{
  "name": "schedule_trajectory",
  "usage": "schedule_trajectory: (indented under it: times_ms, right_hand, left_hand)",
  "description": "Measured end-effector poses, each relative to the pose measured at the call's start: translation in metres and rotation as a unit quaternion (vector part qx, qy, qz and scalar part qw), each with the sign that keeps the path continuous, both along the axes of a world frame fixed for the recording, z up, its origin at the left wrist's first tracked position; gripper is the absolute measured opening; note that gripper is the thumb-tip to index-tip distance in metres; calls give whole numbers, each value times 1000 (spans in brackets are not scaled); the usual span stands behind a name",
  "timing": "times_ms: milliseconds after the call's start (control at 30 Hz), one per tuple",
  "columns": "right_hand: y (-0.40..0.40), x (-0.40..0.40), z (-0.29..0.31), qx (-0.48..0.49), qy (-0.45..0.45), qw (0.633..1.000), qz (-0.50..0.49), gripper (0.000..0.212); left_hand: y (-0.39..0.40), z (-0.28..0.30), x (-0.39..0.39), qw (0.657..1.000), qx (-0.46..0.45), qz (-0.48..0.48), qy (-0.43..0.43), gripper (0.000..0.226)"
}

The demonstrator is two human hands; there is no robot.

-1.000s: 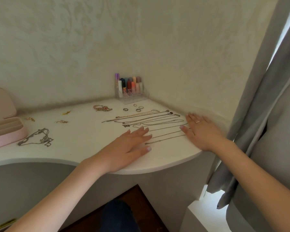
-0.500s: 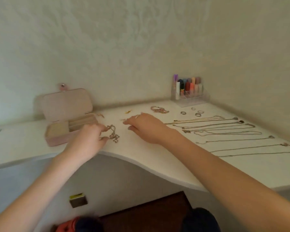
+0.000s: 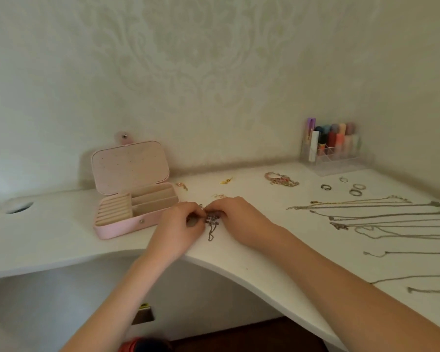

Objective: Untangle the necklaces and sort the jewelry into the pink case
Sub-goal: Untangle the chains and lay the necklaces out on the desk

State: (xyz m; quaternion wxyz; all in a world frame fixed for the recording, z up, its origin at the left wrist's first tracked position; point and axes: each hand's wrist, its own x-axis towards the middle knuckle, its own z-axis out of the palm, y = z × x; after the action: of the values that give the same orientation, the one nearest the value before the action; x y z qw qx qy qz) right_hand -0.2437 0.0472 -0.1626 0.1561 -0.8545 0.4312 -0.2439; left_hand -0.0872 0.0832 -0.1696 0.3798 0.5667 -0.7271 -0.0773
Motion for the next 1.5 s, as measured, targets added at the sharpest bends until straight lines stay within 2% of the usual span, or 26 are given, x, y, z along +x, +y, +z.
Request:
schedule_trajectory:
  times_ms: [233, 367, 500, 600, 700, 833, 900, 967, 1033, 1133, 1233, 1333, 1400, 1500]
  right_hand:
    - [3, 2, 1, 15, -116, 992, -41, 29]
    - [10, 5, 3, 59, -151, 987, -9, 20]
    - [12, 8, 3, 77, -176, 981, -18, 5]
    - [14, 9, 6, 96, -214, 972, -13, 9]
    - [16, 8, 10, 155, -277, 948, 3, 9]
    - [17, 7, 14, 234, -342, 910, 28, 14]
    - [18, 6, 16, 272, -378, 884, 38, 18]
    - [20, 4, 19, 284, -381, 879, 28, 23]
    - [21, 3, 19, 276, -360, 891, 7, 26]
    - [21, 1, 19, 241, -334, 911, -2, 16]
    - [24, -1, 22, 213, -290, 933, 24, 31]
    - [26, 1, 25, 215, -262, 938, 75, 30]
    - [27, 1, 26, 242, -276, 925, 101, 23]
    - [27, -2, 29, 230, -283, 926, 93, 22]
  left_hand:
    - [1, -2, 3, 998, -7, -5, 65, 21]
    - [-2, -1, 8, 985, 10, -8, 170, 18]
    - [-2, 2, 11, 966, 43, -45, 251, 19]
    - [-2, 6, 10, 946, 66, -50, 313, 21]
    - [-1, 9, 11, 914, 75, -37, 397, 22]
    - [1, 14, 16, 833, 101, -50, 541, 22]
    - [2, 16, 18, 807, 109, -49, 579, 22]
    - [2, 18, 20, 790, 116, -48, 600, 21]
    - [2, 22, 21, 777, 120, -60, 615, 20]
    - [6, 44, 19, 799, 113, -102, 582, 19]
    - [9, 76, 9, 832, 94, -135, 530, 21]
    - [9, 94, -2, 857, 87, -145, 486, 19]
    - [8, 98, -6, 859, 88, -141, 484, 18]
    - [6, 102, -5, 845, 84, -131, 511, 18]
